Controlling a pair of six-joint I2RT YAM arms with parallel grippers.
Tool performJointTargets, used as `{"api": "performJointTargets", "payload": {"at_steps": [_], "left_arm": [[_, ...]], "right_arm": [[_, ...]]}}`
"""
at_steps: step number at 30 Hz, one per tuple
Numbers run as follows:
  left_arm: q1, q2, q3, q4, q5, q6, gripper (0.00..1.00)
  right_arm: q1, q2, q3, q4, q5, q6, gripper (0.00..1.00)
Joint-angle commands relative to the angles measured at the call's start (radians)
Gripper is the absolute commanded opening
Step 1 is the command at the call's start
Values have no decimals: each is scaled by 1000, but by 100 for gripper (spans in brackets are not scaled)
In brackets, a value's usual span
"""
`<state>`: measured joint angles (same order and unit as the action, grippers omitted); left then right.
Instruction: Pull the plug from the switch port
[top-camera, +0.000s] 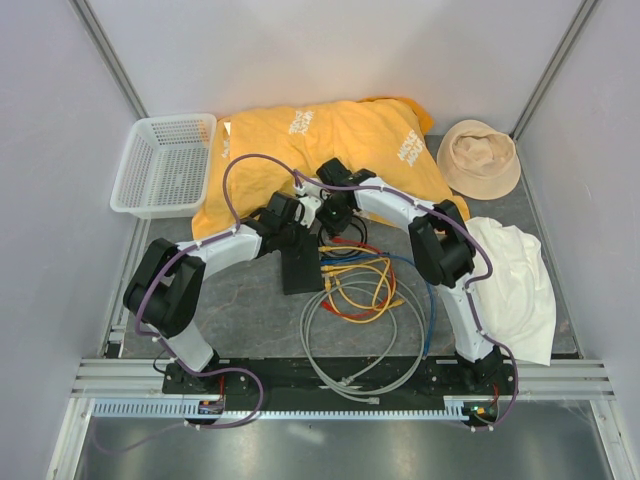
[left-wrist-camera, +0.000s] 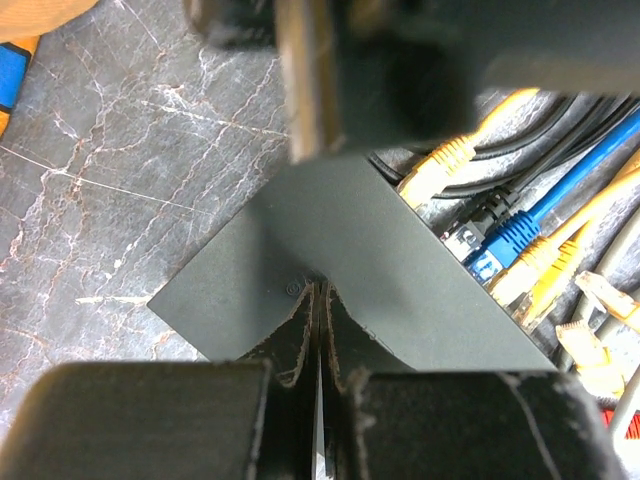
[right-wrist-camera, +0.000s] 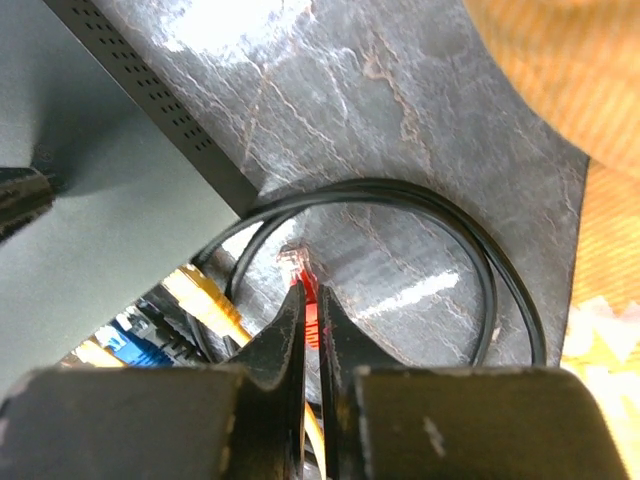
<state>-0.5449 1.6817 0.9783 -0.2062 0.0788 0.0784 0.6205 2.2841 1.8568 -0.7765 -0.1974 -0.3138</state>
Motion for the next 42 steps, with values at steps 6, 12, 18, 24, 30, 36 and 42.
{"api": "performJointTargets", "payload": {"at_steps": [6,12,18,24,30,36,42], "left_arm": [[-23,62,-15,-88,13,46,2],[-23,58,-18,-88,16,49,2],[-24,55,-21,-87,13,55,2],[-23,4,-50,-56,27,58,2],[-23,-5,-59,-50,38,60,1],[-23,-2,-59,-53,36,60,2],[-23,3,-56,-55,33,60,2]], "right_arm": [[-57,11,-162,-95,159,-111,32],[-58,6,-209,-98,151,-131,44],[-67,-32,-219,-99,75,-162,49],[-162,-126,-208,-84,-103,-139,52],[-196,-140,-188,-86,-129,-166,53],[-196,-132,-188,-93,-152,-196,50],[-192,-133,-217,-113,-132,-234,38]]}}
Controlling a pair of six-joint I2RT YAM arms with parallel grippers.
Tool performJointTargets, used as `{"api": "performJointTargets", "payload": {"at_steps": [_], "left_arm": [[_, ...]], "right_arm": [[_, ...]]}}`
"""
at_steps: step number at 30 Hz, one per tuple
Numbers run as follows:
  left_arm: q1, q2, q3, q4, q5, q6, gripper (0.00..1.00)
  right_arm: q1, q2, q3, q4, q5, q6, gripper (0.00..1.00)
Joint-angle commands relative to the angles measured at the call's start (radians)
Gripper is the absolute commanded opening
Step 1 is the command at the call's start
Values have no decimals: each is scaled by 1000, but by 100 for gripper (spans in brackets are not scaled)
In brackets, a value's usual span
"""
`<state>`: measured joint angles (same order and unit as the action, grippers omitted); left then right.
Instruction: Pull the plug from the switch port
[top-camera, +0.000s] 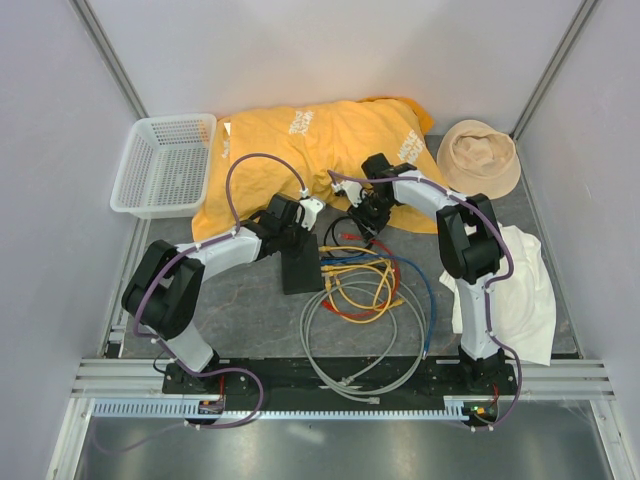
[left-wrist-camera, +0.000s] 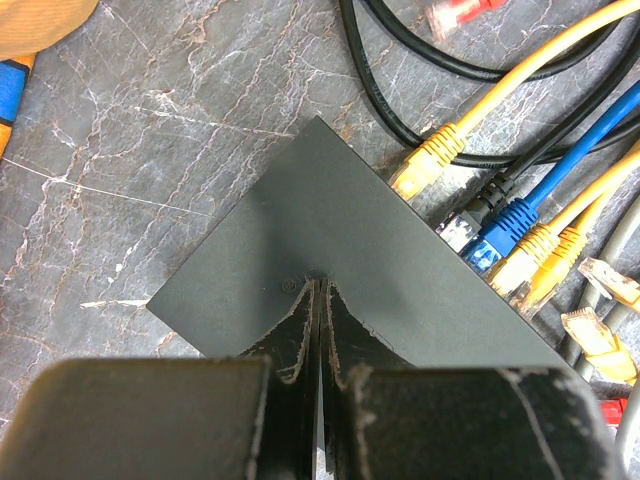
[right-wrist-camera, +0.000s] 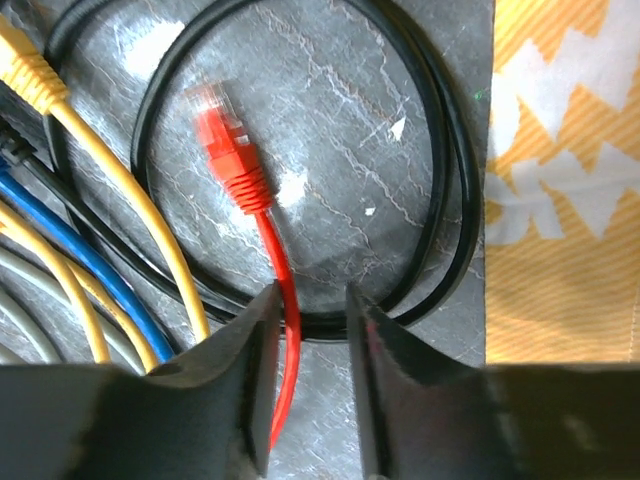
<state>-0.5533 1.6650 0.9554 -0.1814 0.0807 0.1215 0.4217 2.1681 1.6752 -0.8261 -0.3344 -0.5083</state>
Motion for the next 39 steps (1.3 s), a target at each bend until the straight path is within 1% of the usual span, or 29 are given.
{"api": "performJointTargets", "payload": {"at_steps": [1,3,4,5,6,7,9,12,13,15,17,19,20,24,28,29,31,32,33,34,35,39], "left_arm": [[-14,21,-33,-78,31,17,2],[-14,24,-29,-81,31,17,2],[-14,27,-29,-82,31,17,1],[-14,26,-27,-84,30,17,2],[-14,24,-29,-84,30,18,2],[-14,21,-30,-84,30,18,2],[-14,24,-30,-82,25,20,2],[-14,32,-24,-82,22,23,2],[-14,33,-23,-84,24,23,2],[-14,39,-18,-87,18,23,2],[-14,41,-14,-89,16,23,1],[-14,42,-12,-92,17,24,1],[-14,44,-12,-93,19,24,2],[-14,45,-12,-95,25,23,2],[-14,47,-7,-96,25,23,2],[-14,48,-9,-96,27,24,2],[-14,47,-9,-95,25,23,2],[-14,47,-9,-96,25,26,2],[-14,45,-9,-95,27,24,1],[-14,48,-9,-96,28,24,2],[-14,47,-7,-95,30,26,2],[-14,45,-7,-96,30,27,2]], "right_arm": [[8,-19,-38,-64,9,-39,28],[6,-45,-40,-61,21,-41,19],[8,-59,-40,-56,32,-39,11],[6,-77,-43,-45,53,-33,8],[5,-117,-52,-13,108,-15,5],[0,-141,-58,7,148,-6,1],[-18,-207,-71,60,233,23,0],[-34,-284,-65,70,374,10,0],[-37,-304,-68,70,438,-28,0],[-47,-362,-84,79,477,-74,0],[-58,-410,-100,90,517,-154,0],[-61,-429,-126,102,552,-214,0],[-67,-441,-137,111,592,-273,0],[-89,-441,-195,186,673,-401,0],[-92,-422,-206,251,722,-470,0],[-93,-421,-213,292,732,-489,0],[-92,-425,-268,370,785,-577,0],[-93,-432,-296,465,802,-614,0],[-95,-432,-351,510,816,-687,1],[-98,-432,-373,545,828,-712,1],[-104,-426,-388,597,828,-731,0],[-113,-396,-416,654,833,-739,1]]}}
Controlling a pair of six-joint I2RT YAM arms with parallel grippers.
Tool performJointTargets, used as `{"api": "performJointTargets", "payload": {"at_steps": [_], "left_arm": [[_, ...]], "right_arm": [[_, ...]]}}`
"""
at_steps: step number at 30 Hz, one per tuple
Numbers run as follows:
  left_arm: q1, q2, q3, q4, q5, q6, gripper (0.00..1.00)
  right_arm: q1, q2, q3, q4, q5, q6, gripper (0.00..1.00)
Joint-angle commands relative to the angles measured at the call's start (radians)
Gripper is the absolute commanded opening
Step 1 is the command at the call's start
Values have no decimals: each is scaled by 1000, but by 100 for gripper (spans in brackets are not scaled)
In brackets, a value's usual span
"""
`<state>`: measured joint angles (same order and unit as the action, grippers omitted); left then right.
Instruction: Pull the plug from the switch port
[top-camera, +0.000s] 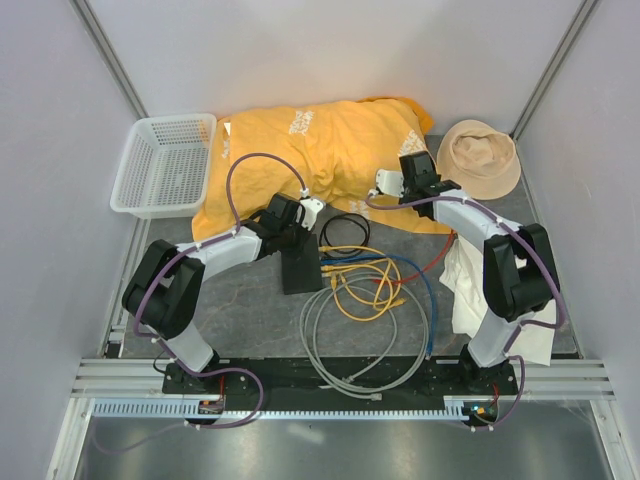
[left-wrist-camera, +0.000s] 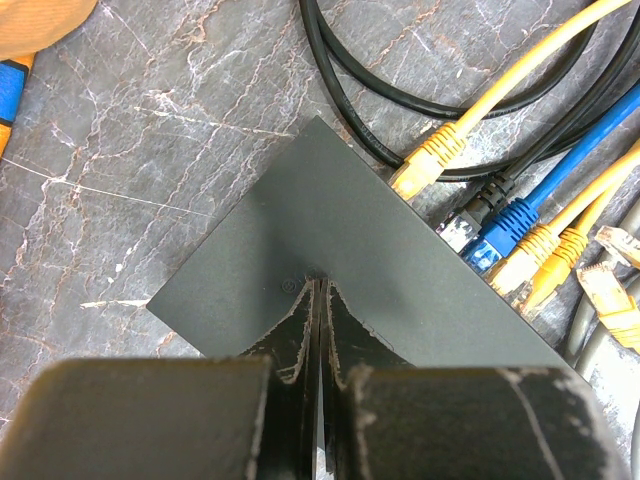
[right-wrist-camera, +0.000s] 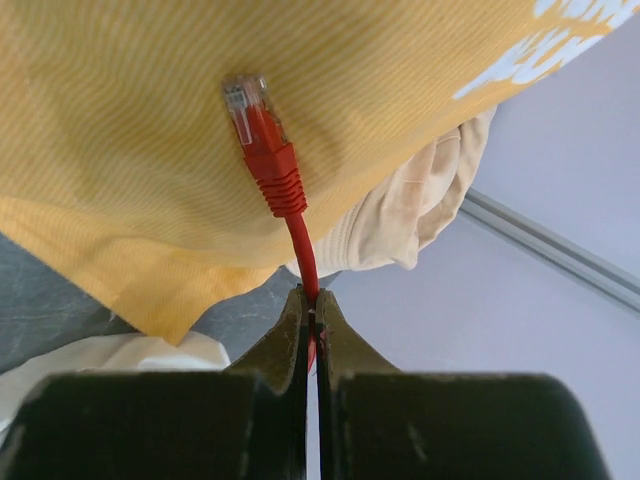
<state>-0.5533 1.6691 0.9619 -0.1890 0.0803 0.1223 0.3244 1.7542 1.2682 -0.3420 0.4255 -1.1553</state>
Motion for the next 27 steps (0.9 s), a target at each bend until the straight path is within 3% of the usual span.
{"api": "performJointTargets", "payload": {"at_steps": [1,2,4,6,10,14,17,22,27], "left_arm": [[-14,40,-14,-87,30,27,2],[-14,38,-17,-87,30,27,2],[-14,35,-20,-86,30,28,2],[-14,34,-20,-86,32,30,1],[-14,29,-20,-89,27,33,2],[-14,34,-20,-89,26,36,2],[-14,37,-14,-95,22,39,2],[-14,46,-5,-104,33,36,2],[-16,47,0,-113,39,34,2]], "right_arm": [[-21,22,-10,178,71,-86,2],[-31,27,-16,196,73,-84,3],[-47,27,-27,204,67,-57,30],[-62,15,9,140,33,35,50],[-70,-53,121,-79,-114,238,66],[-70,-99,203,-378,-258,426,66],[-88,-120,169,-484,-309,615,67],[-130,-96,117,-575,-422,885,70],[-146,-75,69,-615,-533,916,65]]}}
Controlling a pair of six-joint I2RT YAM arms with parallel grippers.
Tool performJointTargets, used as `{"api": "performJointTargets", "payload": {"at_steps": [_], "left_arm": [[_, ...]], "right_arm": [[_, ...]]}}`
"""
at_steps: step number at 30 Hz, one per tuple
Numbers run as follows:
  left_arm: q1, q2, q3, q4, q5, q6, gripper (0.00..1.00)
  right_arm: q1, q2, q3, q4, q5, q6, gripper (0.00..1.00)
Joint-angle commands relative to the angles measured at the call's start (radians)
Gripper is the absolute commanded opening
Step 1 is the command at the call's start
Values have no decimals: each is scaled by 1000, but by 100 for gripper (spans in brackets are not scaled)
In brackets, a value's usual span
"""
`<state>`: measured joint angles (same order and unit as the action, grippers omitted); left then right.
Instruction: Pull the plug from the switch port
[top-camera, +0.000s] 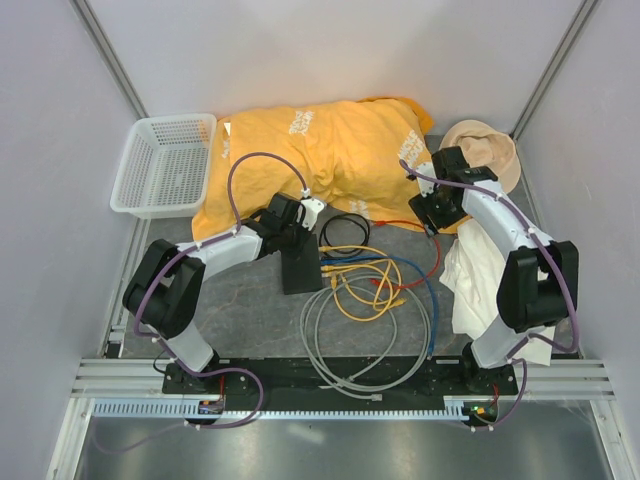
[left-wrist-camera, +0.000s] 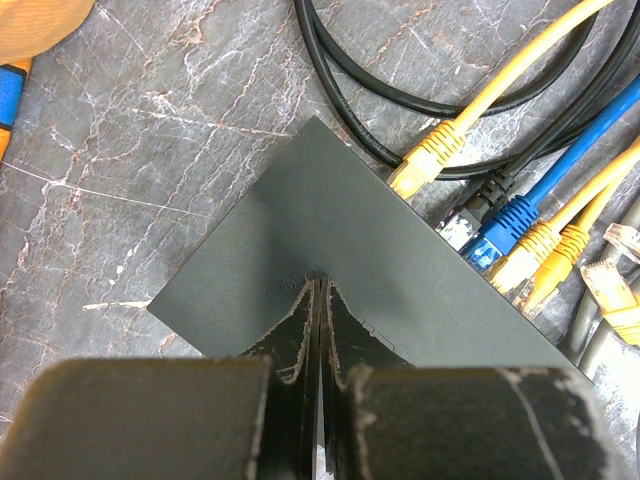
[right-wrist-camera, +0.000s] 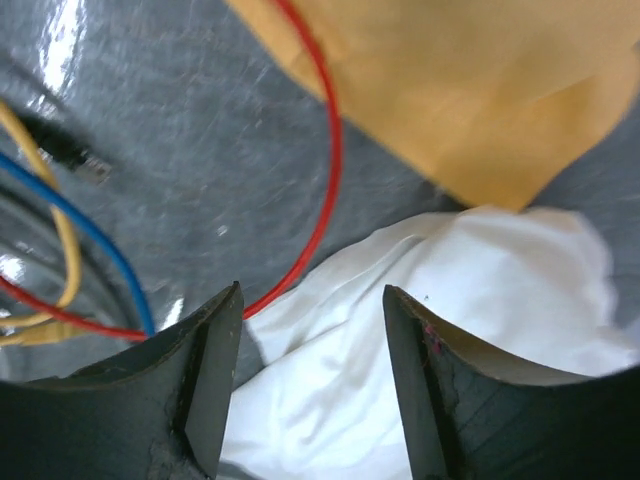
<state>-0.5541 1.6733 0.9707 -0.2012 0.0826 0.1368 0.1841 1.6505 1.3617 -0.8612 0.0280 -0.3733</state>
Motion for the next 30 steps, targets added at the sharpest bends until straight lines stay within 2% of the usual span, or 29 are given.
{"api": "performJointTargets", "payload": {"at_steps": [1,6,13,18,21,25,28,30], "left_arm": [[-13,46,-9,-101,40,20,2],[-13,43,-10,-98,31,17,1],[-13,34,-23,-101,16,41,2],[-13,51,-17,-101,20,40,2],[-13,57,-4,-107,25,40,2],[-13,57,-1,-107,31,40,2],[-15,60,-6,-106,43,32,2],[-13,62,-6,-106,49,30,2]], "right_arm": [[-6,43,-29,-102,-160,146,64],[-26,124,-70,-81,-192,229,59],[-67,218,-55,-71,-155,240,52],[-71,241,-67,-79,-114,221,54],[-84,238,-67,-97,-117,189,54],[-101,200,23,-170,-284,113,54],[-101,181,48,-211,-284,44,54],[-100,186,18,-240,-213,-2,55]]}}
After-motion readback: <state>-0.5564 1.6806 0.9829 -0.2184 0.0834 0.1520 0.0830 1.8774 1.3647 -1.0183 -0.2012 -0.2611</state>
